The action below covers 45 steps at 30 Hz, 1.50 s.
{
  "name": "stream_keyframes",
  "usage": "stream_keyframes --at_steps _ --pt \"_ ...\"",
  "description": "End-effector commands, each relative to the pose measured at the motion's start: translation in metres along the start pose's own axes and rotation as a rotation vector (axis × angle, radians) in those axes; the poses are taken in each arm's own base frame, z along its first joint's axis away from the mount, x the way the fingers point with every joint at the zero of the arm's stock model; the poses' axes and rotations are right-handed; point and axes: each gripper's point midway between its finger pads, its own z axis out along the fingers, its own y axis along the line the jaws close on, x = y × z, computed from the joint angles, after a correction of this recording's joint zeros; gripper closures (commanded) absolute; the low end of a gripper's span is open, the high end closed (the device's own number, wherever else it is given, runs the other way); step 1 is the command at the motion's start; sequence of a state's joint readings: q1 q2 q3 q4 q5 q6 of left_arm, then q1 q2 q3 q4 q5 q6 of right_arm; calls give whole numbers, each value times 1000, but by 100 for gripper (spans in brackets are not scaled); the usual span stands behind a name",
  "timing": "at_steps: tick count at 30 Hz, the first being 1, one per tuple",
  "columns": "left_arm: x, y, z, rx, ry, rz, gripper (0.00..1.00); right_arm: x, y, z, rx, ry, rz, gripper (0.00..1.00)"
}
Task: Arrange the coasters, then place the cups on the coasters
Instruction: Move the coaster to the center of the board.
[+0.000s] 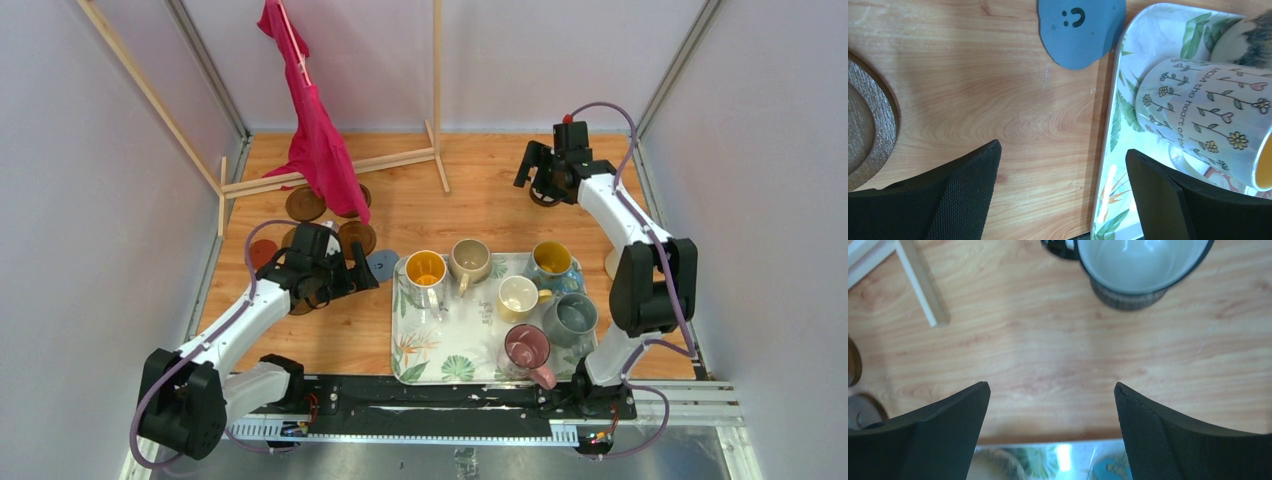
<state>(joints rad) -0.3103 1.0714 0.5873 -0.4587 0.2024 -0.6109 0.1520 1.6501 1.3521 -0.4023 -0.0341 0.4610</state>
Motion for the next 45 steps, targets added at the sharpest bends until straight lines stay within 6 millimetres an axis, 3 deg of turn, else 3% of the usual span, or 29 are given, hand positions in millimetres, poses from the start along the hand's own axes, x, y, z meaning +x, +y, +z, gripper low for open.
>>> stream_keyframes --at_steps 1,10,22,34,45 --pt "-9 -8 -9 15 -22 37 0 -34 -17 21 93 -67 -57 1" --pt "-5 -7 -8 25 -22 46 0 -64 -52 23 304 -148 -132 2" --pt "-7 -10 -8 38 -24 60 0 -62 -76 64 320 -77 -176 0" --pt "-6 -9 -6 39 -24 52 0 -69 -68 104 219 -115 -190 0" --pt "-6 -9 -4 35 -18 53 0 -83 -65 121 169 -191 -212 0"
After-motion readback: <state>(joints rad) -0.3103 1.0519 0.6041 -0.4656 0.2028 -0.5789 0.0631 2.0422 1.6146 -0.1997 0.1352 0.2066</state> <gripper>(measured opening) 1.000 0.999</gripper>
